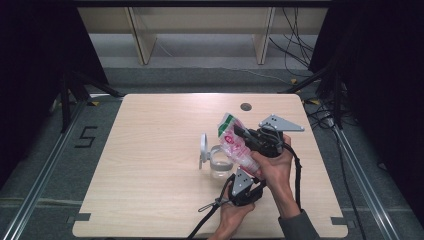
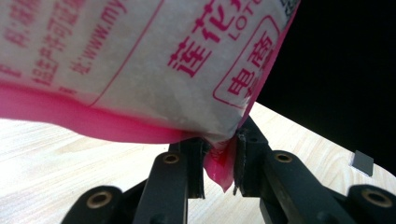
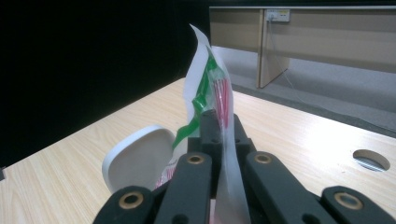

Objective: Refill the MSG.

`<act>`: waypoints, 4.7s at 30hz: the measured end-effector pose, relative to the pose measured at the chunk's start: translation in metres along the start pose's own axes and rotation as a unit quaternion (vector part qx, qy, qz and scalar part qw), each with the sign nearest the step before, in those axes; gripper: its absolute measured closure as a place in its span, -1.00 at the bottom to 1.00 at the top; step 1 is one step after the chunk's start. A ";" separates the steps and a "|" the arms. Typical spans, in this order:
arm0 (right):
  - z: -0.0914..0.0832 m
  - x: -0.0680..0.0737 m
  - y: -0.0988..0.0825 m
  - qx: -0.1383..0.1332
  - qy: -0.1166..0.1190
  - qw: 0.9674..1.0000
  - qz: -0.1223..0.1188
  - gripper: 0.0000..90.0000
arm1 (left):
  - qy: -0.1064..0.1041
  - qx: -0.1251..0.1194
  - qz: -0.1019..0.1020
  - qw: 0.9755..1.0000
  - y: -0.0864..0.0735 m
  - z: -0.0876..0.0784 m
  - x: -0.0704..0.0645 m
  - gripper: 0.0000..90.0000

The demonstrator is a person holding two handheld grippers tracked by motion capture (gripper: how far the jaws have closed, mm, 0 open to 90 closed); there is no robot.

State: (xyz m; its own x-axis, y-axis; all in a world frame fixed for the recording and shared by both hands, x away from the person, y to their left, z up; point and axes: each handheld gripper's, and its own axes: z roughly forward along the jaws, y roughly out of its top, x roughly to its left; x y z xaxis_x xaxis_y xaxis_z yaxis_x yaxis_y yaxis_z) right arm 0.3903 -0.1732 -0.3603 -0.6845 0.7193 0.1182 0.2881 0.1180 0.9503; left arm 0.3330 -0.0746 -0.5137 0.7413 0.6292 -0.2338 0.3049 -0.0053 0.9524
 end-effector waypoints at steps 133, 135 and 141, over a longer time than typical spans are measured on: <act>0.028 0.018 0.011 0.020 -0.026 0.998 -0.058 1.00 | 0.003 -0.017 0.036 0.999 0.010 0.011 0.010 0.70; 0.030 0.019 0.010 0.020 -0.029 0.998 -0.058 1.00 | 0.007 -0.006 0.038 0.999 0.010 0.009 0.010 0.70; 0.031 0.018 0.010 0.018 -0.018 0.997 -0.070 1.00 | 0.006 -0.008 0.038 0.999 0.011 0.009 0.010 0.70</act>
State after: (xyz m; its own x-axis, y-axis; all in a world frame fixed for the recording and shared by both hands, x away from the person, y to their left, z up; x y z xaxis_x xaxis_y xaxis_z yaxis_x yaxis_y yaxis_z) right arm 0.4019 -0.1378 -0.3573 -0.6952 0.7184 -0.0260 0.2162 0.2434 0.9455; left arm 0.3487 -0.0751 -0.5077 0.7543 0.6370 -0.1590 0.2386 -0.0403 0.9703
